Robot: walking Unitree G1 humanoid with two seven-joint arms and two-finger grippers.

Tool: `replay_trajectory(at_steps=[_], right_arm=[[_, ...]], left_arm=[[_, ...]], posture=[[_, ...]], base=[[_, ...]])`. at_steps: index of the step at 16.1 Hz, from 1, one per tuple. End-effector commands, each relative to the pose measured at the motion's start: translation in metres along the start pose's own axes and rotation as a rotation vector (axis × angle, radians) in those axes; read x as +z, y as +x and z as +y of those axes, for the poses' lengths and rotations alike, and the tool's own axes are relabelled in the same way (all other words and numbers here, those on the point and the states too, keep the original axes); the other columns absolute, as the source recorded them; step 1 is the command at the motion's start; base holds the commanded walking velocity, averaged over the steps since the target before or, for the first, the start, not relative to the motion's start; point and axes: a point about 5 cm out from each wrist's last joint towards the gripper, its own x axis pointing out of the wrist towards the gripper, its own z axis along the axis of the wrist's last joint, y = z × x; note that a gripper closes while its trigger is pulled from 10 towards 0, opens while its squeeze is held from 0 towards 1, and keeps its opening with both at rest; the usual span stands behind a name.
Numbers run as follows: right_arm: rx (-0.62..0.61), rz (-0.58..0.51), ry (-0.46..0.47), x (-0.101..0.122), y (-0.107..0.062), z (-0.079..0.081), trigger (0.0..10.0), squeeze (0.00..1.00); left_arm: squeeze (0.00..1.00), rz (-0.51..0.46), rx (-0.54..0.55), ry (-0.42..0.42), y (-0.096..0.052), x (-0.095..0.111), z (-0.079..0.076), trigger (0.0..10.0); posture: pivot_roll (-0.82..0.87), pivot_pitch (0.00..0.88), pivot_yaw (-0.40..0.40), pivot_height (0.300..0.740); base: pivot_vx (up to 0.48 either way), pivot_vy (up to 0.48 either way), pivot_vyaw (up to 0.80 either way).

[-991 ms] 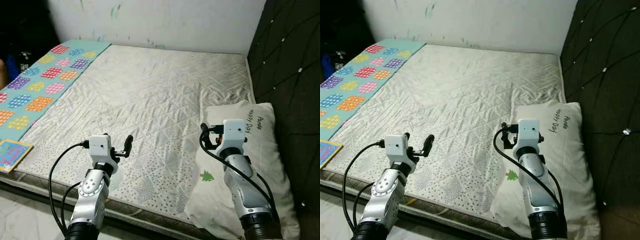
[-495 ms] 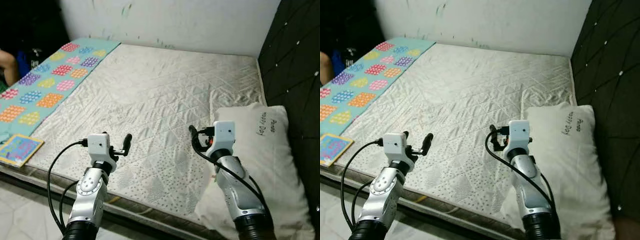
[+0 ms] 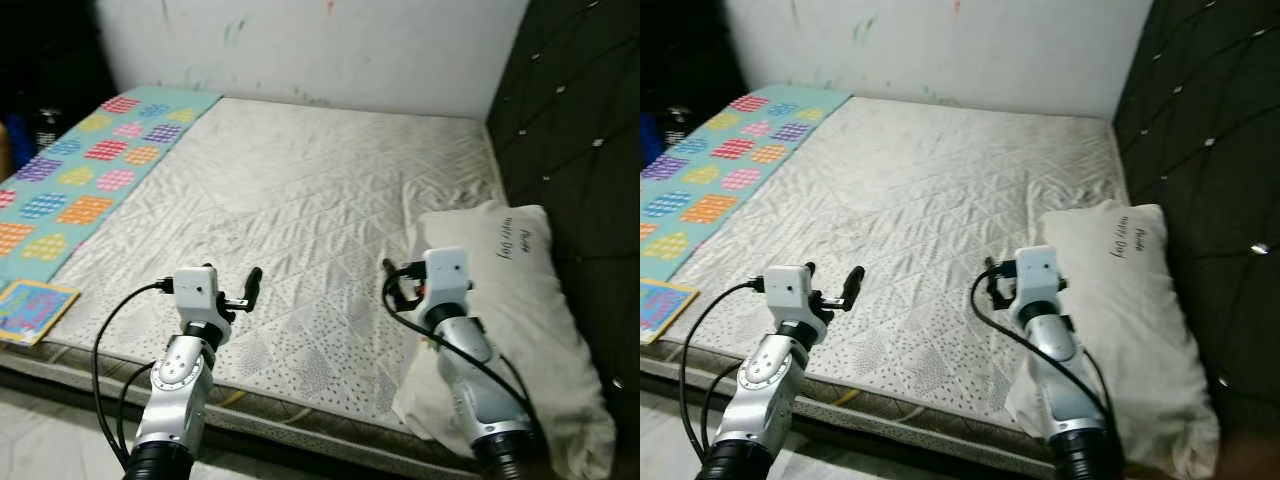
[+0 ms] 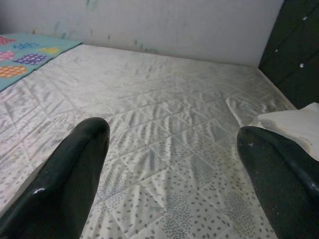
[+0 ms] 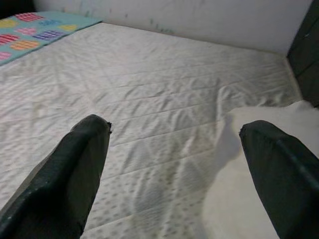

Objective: Clean up the room

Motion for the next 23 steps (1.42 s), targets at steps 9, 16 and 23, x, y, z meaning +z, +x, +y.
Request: replay_trajectory(at_steps=[9,16,23], right_arm=[[0.008,0.011,0.051,0.0001,0.0,-0.0017,10.0,0.0],[0.008,0.024,0.049,-0.0039,-0.0017,-0.002,10.0,0.0],[0.005,0.021,0.045,-0.0037,-0.0016,-0.0029,10.0,0.0]], left_arm=[[0.0,0.009,0.011,0.005,-0.0004,-0.0004,0.0017,10.0],[0.0,0.013,0.012,0.003,-0.0012,-0.0015,0.0019,10.0],[0.0,0.014,0.011,0.003,-0.0011,-0.002,0.0012,10.0]], posture=[[-0.01,0.0,0.053,0.74],[-0.02,0.0,0.054,0.74],[-0.02,0.0,0.054,0.74]], base=[[0.0,0.278,-0.41],[0.0,0.315,0.0],[0.0,0.39,-0.15]])
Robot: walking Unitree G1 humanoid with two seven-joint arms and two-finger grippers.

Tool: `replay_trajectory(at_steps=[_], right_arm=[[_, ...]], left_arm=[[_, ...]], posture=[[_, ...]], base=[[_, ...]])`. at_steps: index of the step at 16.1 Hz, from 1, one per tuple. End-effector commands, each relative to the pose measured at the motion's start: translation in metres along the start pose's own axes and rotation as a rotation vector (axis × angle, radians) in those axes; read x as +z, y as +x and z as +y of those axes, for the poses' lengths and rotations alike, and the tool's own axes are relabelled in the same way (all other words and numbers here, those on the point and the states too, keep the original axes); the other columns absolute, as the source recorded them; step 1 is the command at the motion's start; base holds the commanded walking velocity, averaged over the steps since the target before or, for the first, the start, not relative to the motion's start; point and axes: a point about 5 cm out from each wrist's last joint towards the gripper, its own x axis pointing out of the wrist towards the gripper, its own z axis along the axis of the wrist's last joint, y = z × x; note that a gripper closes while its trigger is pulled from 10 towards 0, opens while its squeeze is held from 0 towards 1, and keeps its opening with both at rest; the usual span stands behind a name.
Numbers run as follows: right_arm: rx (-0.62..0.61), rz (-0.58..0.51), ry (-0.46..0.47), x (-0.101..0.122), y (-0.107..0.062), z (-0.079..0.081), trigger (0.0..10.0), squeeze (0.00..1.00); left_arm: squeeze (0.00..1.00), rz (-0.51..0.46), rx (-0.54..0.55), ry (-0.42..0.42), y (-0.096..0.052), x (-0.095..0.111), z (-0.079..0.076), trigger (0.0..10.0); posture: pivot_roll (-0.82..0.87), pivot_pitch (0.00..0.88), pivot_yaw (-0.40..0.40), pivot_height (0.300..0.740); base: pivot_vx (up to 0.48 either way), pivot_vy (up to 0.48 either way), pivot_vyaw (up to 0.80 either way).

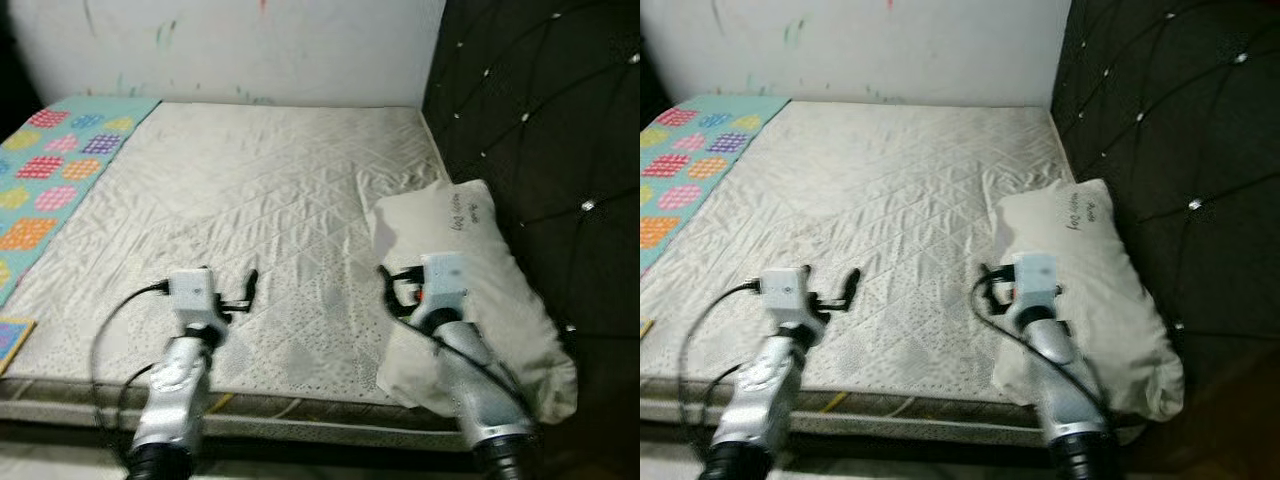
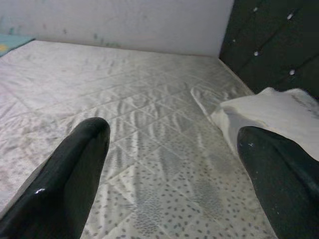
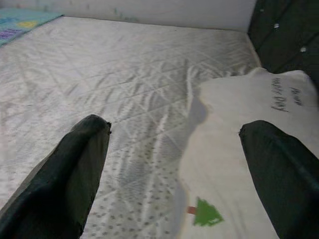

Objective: Clean up the room

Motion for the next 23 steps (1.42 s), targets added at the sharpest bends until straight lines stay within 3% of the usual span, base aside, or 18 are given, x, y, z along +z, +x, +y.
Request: replay_trajectory(at_steps=[1,23], right_arm=[[0.016,-0.001,0.013,0.0002,0.0005,0.0068,10.0,0.0],[0.023,0.002,0.002,-0.0008,0.0028,0.0067,10.0,0.0]], left_arm=[[0.0,0.007,0.023,0.019,-0.0012,0.0014,0.0086,10.0],[0.0,0.007,0.021,0.013,0.0014,0.001,0.0055,10.0]], posture=[[-0.02,0.0,0.054,0.74],[-0.02,0.0,0.049,0.74]], base=[[0.0,0.409,0.0],[0.0,0.477,0.0]])
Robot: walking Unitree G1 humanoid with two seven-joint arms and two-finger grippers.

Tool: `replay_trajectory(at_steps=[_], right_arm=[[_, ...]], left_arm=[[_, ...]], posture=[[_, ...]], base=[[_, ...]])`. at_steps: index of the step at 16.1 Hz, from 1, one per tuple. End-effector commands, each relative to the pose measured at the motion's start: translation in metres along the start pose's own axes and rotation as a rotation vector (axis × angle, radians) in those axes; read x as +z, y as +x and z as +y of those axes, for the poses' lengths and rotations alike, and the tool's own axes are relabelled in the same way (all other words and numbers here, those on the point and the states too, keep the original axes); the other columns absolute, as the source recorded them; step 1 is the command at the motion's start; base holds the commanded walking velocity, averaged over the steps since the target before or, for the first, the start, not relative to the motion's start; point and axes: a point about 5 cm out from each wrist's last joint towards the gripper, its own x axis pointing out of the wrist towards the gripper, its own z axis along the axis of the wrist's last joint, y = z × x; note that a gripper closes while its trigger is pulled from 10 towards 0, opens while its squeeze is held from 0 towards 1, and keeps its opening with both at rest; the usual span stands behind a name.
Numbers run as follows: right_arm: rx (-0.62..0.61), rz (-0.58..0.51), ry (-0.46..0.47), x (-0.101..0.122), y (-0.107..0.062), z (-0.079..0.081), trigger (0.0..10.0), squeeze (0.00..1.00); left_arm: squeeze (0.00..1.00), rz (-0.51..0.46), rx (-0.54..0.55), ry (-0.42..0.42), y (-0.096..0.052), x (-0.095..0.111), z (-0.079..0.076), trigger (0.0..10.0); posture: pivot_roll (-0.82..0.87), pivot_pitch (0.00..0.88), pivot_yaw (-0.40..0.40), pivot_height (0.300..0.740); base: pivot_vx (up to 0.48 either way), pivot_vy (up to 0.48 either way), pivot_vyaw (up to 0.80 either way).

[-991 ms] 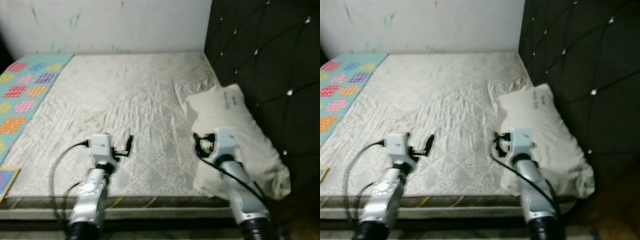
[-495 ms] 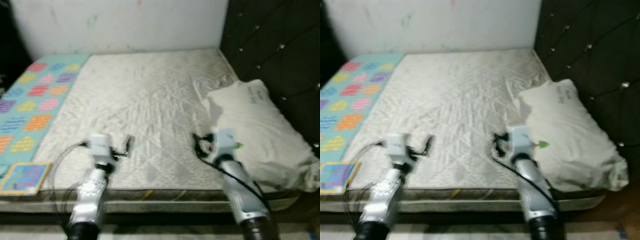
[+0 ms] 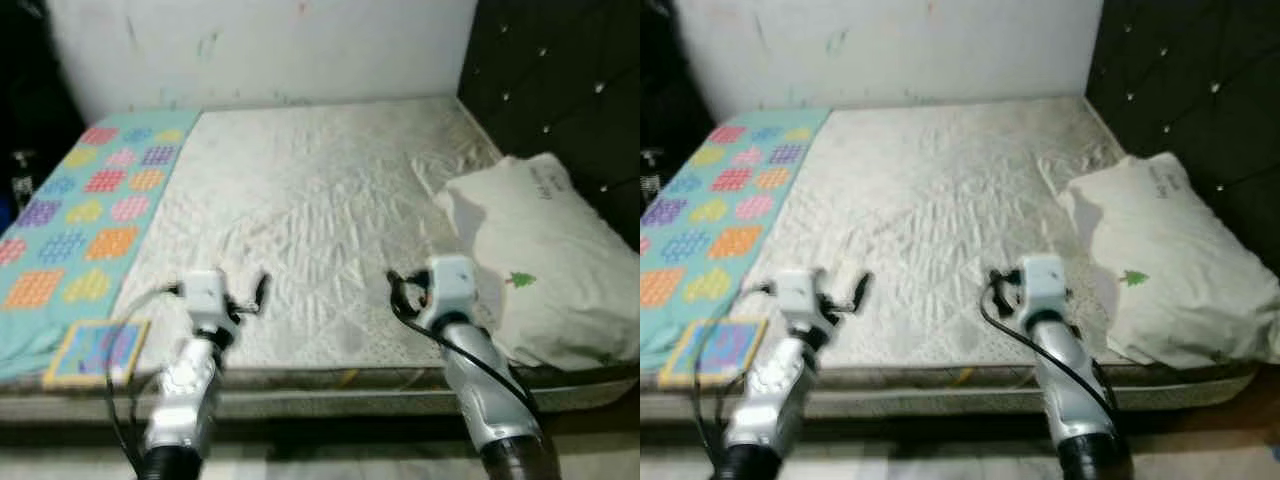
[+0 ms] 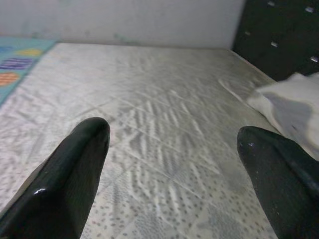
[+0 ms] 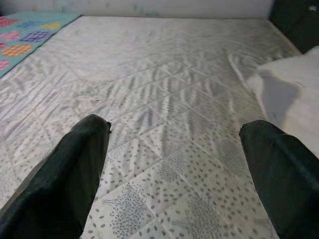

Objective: Clean up the room

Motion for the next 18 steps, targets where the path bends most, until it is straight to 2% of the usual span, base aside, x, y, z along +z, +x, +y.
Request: replay_trajectory(at_steps=[1,2,8,18], right_arm=[[0.025,-0.027,0.005,0.0073,0.0027,0.0086,10.0,0.0],[0.025,-0.027,0.004,0.0073,0.0024,0.0088,10.0,0.0],[0.024,-0.036,0.003,0.0098,0.0045,0.0092,10.0,0.0],[0.026,-0.037,0.0,0.0092,0.0054,0.0098,10.0,0.0]], left_arm=[[0.0,-0.016,0.019,0.027,0.0011,0.0066,0.0104,10.0],[0.0,-0.016,0.017,0.027,0.0012,0.0064,0.0105,10.0],[0.0,-0.047,-0.079,0.006,-0.0017,0.0095,0.0025,10.0],[0.0,-0.047,-0.109,-0.014,-0.0028,0.01,0.001,10.0]], posture=[[-0.02,0.0,0.049,0.74],[-0.02,0.0,0.049,0.74],[-0.02,0.0,0.046,0.74],[-0.02,0.0,0.046,0.74]], base=[[0.0,0.48,0.0],[0.0,0.48,0.0],[0.0,0.0,0.0],[0.343,0.0,0.0]])
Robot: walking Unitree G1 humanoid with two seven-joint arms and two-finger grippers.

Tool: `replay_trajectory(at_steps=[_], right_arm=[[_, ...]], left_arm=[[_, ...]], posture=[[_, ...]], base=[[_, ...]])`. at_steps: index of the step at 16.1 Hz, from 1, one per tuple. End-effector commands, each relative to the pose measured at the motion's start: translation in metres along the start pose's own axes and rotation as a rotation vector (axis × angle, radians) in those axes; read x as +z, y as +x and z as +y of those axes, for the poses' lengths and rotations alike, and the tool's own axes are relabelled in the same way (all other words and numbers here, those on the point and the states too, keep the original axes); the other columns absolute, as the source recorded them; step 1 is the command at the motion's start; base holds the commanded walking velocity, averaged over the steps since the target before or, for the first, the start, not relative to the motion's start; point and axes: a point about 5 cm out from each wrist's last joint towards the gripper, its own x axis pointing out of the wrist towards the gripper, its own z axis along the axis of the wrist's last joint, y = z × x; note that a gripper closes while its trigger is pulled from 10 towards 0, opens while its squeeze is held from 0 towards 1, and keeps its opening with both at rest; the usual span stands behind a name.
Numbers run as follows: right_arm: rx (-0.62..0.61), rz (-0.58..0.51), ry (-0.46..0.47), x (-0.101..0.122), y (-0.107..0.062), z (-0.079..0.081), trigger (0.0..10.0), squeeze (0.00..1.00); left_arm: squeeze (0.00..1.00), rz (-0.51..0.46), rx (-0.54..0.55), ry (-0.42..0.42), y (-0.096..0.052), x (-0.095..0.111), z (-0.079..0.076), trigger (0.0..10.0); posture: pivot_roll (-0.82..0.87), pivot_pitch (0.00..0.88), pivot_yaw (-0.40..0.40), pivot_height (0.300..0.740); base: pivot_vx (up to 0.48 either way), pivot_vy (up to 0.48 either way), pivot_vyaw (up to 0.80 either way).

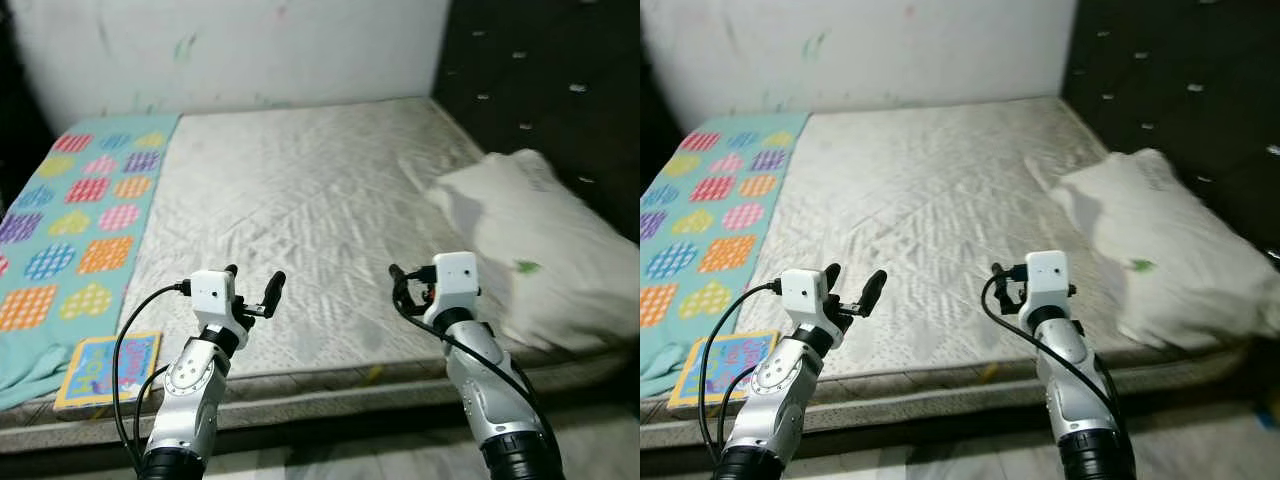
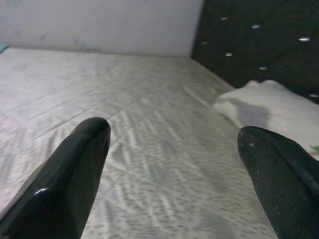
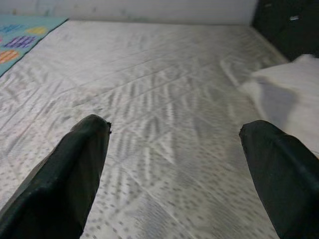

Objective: Clean up the room

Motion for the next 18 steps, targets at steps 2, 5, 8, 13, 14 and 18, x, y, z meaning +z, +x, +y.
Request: replay_trajectory(at_steps=[2,5,8,13,14,18], right_arm=[[0.026,-0.011,-0.001,0.0026,0.0025,0.0089,10.0,0.0],[0.025,-0.011,0.0,0.0021,0.0015,0.0088,10.0,0.0],[0.023,-0.014,-0.003,0.0029,0.0015,0.008,10.0,0.0],[0.025,-0.013,-0.005,0.0028,0.0016,0.007,10.0,0.0],[0.028,-0.015,-0.01,0.003,0.0016,0.0079,10.0,0.0],[0.033,-0.018,-0.02,0.0037,0.0018,0.0091,10.0,0.0]], left_arm=[[0.0,-0.001,0.017,0.012,-0.0012,0.0033,0.0071,10.0],[0.0,0.005,0.019,0.011,-0.0015,0.0017,0.0061,10.0],[0.0,0.015,0.061,0.012,0.0005,0.0002,0.0066,10.0],[0.0,0.018,0.085,-0.007,0.0003,-0.0008,0.009,10.0],[0.0,0.018,0.09,-0.013,0.0001,-0.0011,0.0098,10.0],[0.0,0.019,0.09,-0.019,0.0,-0.0012,0.01,10.0]], posture=[[-0.02,0.0,0.046,0.74],[-0.02,0.0,0.047,0.74],[-0.02,0.0,0.046,0.74],[-0.02,0.0,0.042,0.74],[-0.02,0.0,0.041,0.74],[-0.02,0.0,0.041,0.74]], base=[[0.368,0.0,0.0],[0.36,0.0,0.0],[0.205,0.0,0.0],[0.0,0.0,0.0],[0.0,0.0,0.0],[0.0,0.438,0.0]])
